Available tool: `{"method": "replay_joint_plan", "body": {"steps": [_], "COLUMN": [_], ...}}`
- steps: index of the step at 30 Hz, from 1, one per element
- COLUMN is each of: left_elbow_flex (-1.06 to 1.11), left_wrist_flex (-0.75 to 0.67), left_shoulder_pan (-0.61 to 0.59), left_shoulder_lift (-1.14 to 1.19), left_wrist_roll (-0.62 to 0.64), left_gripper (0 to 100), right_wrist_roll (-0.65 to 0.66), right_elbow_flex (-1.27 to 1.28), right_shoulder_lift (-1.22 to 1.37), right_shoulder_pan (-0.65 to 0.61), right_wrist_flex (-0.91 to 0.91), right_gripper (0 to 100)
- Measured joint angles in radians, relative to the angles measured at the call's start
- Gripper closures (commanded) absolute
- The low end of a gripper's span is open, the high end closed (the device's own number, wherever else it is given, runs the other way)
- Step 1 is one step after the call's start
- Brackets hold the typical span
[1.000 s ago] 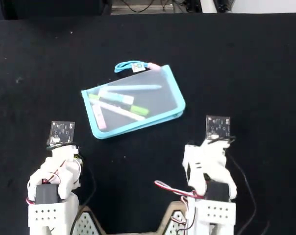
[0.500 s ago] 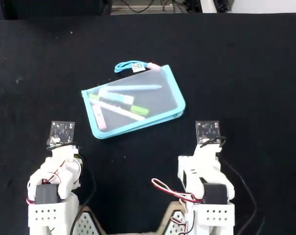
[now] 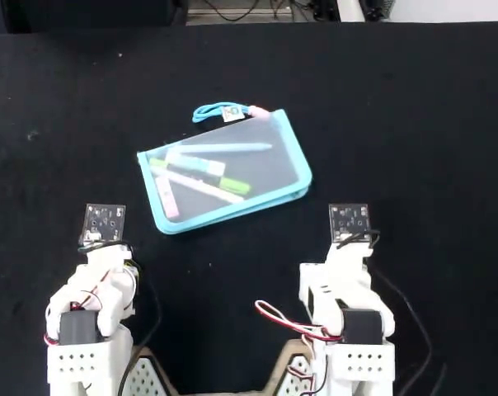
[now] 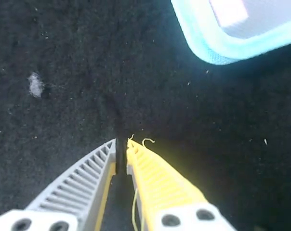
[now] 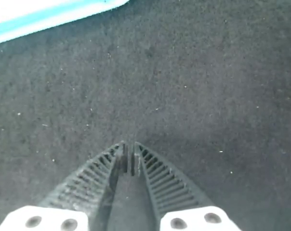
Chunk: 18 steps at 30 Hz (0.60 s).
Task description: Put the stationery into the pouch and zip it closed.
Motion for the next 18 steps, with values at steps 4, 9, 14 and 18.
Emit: {"method": "replay_joint_plan", "body": {"steps": [4,9,14,18], "left_elbow_flex": [0.0,0.0,0.0,0.0], "left_wrist_flex": [0.0,0.0,0.0,0.0], "left_shoulder_pan": [-0.005,-0.003,-0.003,-0.003], "left_shoulder_lift": [0.0,0.0,0.0,0.0], "left_wrist_roll": [0.0,0.0,0.0,0.0], "left_gripper": [95,95,95,95], "right_wrist_roll": [0.0,0.0,0.0,0.0], "right_elbow_flex": [0.0,0.0,0.0,0.0], "right_shoulder_lift": [0.0,0.0,0.0,0.0], "right_shoulder_pan": [0.0,0.0,0.0,0.0], "right_wrist_flex": [0.0,0.0,0.0,0.0], "right_gripper": [97.6,97.6,97.6,97.6]}}
